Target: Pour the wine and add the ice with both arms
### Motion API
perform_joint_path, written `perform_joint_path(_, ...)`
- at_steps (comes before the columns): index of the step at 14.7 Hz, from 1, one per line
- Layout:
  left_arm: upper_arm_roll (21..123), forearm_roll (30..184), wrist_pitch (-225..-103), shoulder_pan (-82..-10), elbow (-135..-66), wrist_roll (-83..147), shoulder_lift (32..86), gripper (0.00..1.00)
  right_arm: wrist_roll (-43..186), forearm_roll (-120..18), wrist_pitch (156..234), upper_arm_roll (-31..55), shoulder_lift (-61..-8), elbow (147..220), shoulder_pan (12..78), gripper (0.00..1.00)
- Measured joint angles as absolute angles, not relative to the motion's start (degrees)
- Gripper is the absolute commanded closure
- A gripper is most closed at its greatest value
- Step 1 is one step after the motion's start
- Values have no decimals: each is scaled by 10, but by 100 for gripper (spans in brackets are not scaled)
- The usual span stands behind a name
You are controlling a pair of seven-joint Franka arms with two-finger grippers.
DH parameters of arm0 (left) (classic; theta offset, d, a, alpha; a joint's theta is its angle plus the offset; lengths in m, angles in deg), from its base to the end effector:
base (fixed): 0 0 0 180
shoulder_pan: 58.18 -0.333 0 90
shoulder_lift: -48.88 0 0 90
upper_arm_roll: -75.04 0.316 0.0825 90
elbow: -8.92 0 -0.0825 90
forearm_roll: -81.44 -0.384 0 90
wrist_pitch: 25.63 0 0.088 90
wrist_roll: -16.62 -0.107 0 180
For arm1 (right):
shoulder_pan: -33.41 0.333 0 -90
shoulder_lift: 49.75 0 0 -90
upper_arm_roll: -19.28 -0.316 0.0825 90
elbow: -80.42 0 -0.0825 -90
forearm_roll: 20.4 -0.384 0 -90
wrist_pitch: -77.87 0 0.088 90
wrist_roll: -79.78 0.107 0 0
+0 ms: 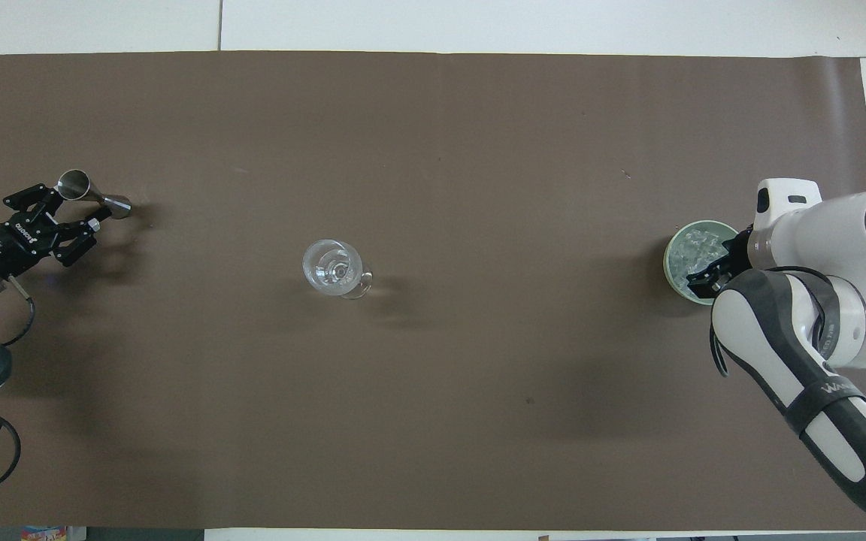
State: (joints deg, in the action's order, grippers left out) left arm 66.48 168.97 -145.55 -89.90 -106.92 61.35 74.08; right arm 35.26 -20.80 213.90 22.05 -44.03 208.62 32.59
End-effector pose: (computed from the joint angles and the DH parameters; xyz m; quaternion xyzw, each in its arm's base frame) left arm 0.5660 0.1917 0.2408 0.3221 0.7573 -0.2416 0.5142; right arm 0.5382 -0.0336 0.3286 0.9375 0.3474 0.0169 0.0075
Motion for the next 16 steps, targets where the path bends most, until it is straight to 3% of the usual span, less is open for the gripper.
perform_joint_path(3, 666, 1679, -1455, -919, -1070, 613, 737, 0, 353, -208, 2139, 220, -440, 2086, 327, 53)
perform_joint_path(6, 666, 1601, -1455, -929, -1077, 612, 720, 0, 353, -208, 2139, 220, -440, 2086, 328, 95)
perform_joint_path(7, 666, 1561, -1455, -931, -1077, 612, 710, 0, 353, -208, 2139, 221, -441, 2085, 328, 100)
perform_joint_path(13, 657, 1228, -1448, -918, -1018, 610, 630, 0, 355, -208, 2133, 220, -441, 2075, 329, 100)
perform_joint_path(16, 653, 1096, -1393, -880, -941, 609, 618, 0, 396, -210, 2071, 216, -442, 2028, 329, 100)
